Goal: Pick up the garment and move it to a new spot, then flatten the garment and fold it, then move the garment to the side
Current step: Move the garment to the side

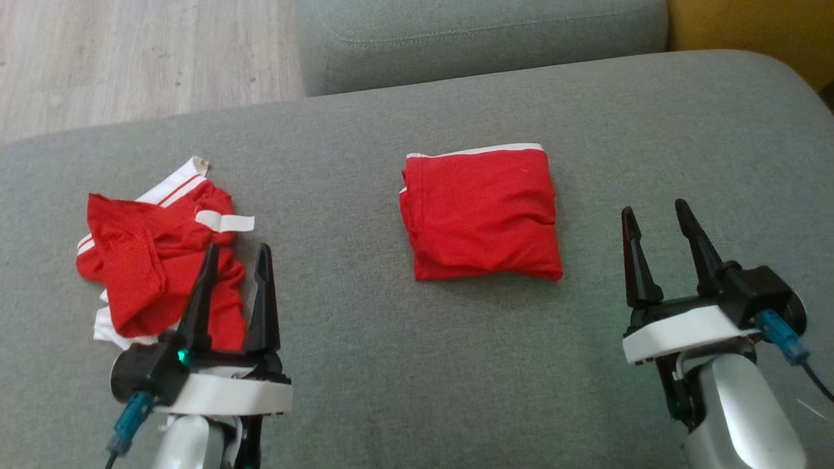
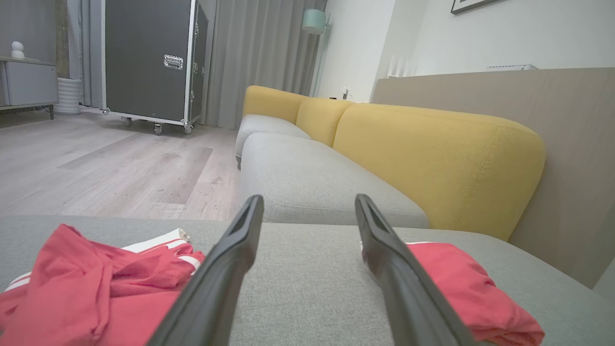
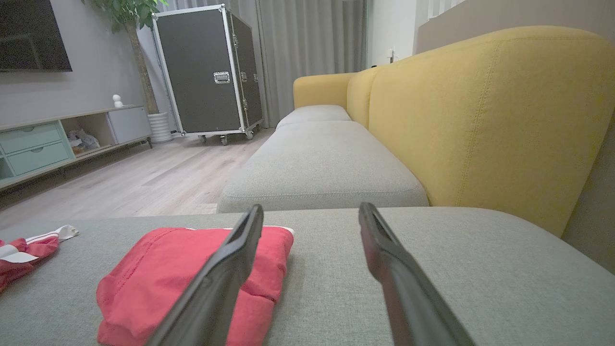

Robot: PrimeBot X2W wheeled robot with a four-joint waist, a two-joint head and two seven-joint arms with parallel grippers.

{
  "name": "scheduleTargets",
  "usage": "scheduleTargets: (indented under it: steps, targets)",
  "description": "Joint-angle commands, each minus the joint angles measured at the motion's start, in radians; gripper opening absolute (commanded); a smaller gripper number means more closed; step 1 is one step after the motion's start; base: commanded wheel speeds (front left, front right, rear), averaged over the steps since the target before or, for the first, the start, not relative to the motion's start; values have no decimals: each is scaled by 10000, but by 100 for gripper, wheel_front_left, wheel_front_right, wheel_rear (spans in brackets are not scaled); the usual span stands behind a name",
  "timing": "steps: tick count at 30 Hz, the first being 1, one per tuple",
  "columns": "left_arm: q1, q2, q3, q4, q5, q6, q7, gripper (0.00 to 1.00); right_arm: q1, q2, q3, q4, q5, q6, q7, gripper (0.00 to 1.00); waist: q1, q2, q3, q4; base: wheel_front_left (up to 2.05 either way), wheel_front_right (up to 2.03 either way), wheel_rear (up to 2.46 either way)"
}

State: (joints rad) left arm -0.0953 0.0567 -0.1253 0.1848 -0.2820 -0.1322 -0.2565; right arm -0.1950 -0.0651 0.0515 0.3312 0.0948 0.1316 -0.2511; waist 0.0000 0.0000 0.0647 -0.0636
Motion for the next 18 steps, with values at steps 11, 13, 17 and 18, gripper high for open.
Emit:
scheduleTargets:
  steps: [11,13,17,18]
  targets:
    - [-671,74,-291,-229,-71,15,-53,100,-1436,144,182,727,-167,-9,-106,0,0,0,758,970,0,0,0]
    - [-716,88,-385,-194,-100,15,-53,100,-1887,145,146,1254,-230,-9,-106,0,0,0,930,1188,0,0,0]
    - [-922,131,-615,-146,-145,15,-53,100,-2905,146,-224,2630,-508,-9,-28,0,0,0,1332,1712,0,0,0]
    - [-985,142,-666,-135,-165,15,-53,100,-3155,146,-363,3004,-525,-9,-9,0,0,0,1411,1839,0,0,0]
